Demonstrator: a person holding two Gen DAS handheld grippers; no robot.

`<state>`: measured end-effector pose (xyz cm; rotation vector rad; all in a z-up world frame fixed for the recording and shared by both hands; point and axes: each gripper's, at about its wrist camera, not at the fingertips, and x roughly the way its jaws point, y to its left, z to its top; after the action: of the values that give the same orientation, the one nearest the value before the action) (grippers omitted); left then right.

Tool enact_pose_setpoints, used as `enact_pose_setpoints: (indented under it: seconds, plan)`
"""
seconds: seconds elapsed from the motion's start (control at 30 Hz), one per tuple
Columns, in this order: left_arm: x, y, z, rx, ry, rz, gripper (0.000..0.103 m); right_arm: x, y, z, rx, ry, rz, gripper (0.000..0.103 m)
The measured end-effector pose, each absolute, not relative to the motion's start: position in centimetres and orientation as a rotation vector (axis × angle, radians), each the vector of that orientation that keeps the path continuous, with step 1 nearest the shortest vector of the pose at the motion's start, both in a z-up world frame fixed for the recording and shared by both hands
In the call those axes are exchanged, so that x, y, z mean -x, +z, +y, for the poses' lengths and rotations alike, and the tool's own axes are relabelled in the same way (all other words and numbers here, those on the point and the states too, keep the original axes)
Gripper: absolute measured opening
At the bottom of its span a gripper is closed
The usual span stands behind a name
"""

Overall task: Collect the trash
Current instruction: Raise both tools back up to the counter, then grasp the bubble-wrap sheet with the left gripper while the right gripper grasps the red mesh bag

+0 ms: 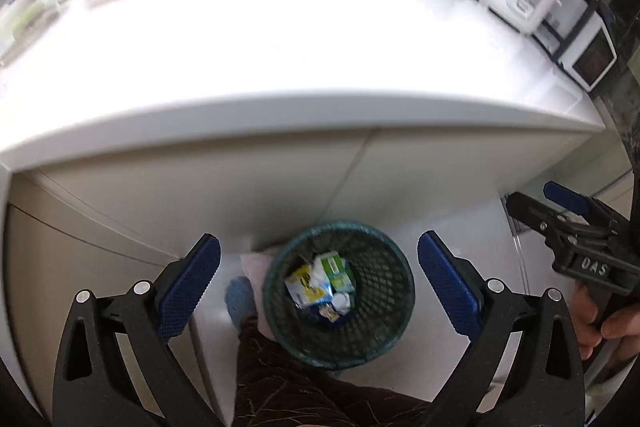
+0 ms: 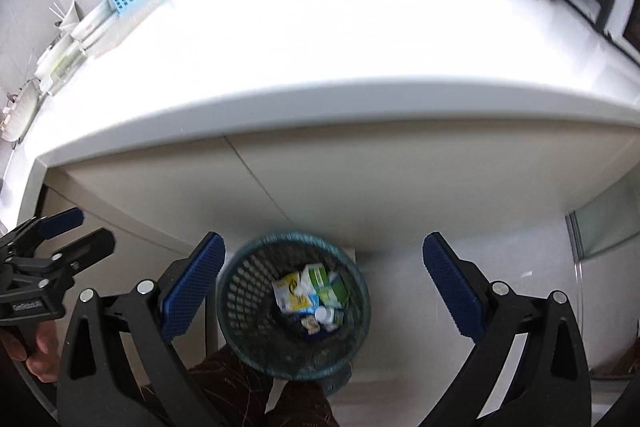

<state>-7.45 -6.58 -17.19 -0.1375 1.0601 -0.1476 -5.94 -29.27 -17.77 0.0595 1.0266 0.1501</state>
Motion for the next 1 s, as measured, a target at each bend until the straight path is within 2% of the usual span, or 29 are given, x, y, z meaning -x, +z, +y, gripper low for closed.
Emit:
enact_pose_setpoints:
  seconds: [0.6, 1.0]
  plan:
    - [-1.5, -5.7, 3.7, 0.209, 0.005, 0.918, 0.097, -3.8, -7.7, -24.7, -0.008, 0.184, 0.856, 0.095]
    - [-8.6, -5.5, 9.9, 0.225, 0.056, 0.954, 0.097, -11.8, -6.3, -20.5, 0.019, 0.175, 0.867, 0.095]
